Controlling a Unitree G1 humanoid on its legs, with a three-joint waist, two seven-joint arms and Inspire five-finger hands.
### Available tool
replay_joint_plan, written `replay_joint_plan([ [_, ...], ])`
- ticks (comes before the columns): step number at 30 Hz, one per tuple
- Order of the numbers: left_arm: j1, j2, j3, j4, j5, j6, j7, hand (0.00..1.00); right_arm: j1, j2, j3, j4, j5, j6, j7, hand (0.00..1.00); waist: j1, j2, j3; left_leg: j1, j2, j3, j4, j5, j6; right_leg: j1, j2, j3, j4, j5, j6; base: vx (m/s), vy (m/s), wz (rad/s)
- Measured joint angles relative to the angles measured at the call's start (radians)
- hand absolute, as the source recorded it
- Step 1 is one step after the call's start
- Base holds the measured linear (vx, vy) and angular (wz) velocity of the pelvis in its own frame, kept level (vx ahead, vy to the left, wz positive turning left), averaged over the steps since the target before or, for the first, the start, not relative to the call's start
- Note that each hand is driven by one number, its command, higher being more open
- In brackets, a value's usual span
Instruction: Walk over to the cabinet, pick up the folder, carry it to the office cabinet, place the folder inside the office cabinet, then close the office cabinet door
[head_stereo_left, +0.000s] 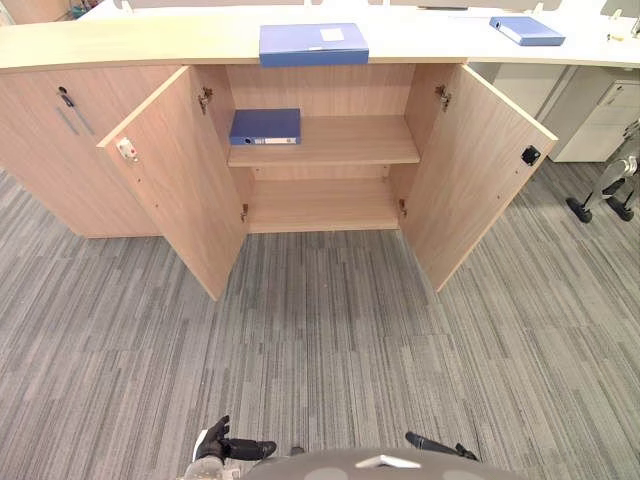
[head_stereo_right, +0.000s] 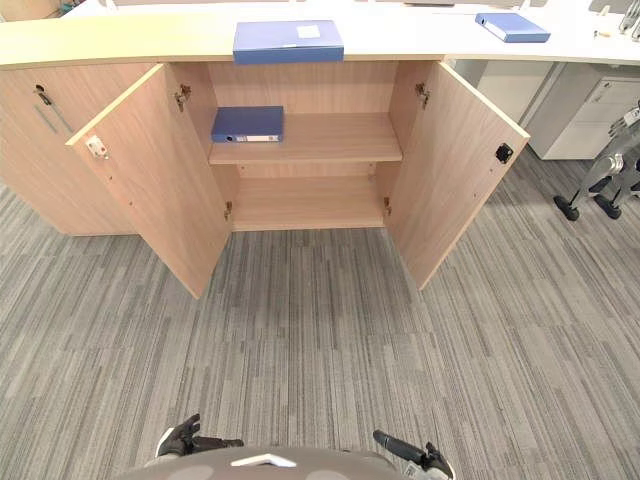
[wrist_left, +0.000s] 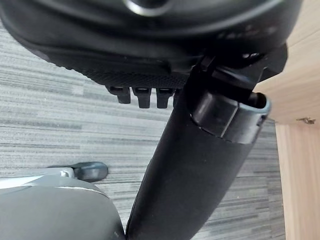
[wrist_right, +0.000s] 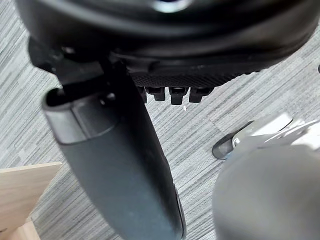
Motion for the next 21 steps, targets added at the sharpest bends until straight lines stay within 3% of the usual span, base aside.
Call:
replay_joint_plan([
  [7,-0.012,0.000,0.000,0.016,0.001,0.000,0.002,1.00,-0.045,0.021,0.000,0.001,-0.006,-0.004,0.001,1.00,-0.001,0.001,0.014,0.029,0.000,0.000,-0.029,0.010,-0.015,0.018,0.000,-0.005,-0.008,0.000,0.000,-0.03,-0.013,0.00],
  [21,-0.024,-0.001,0.000,0.024,0.001,0.000,0.014,1.00,-0.059,0.021,0.002,0.000,-0.038,-0.003,0.000,1.00,-0.003,0.002,0.040,0.036,-0.002,-0.005,-0.038,0.026,0.007,0.037,-0.001,-0.026,-0.032,0.009,0.002,-0.06,-0.019,0.02],
])
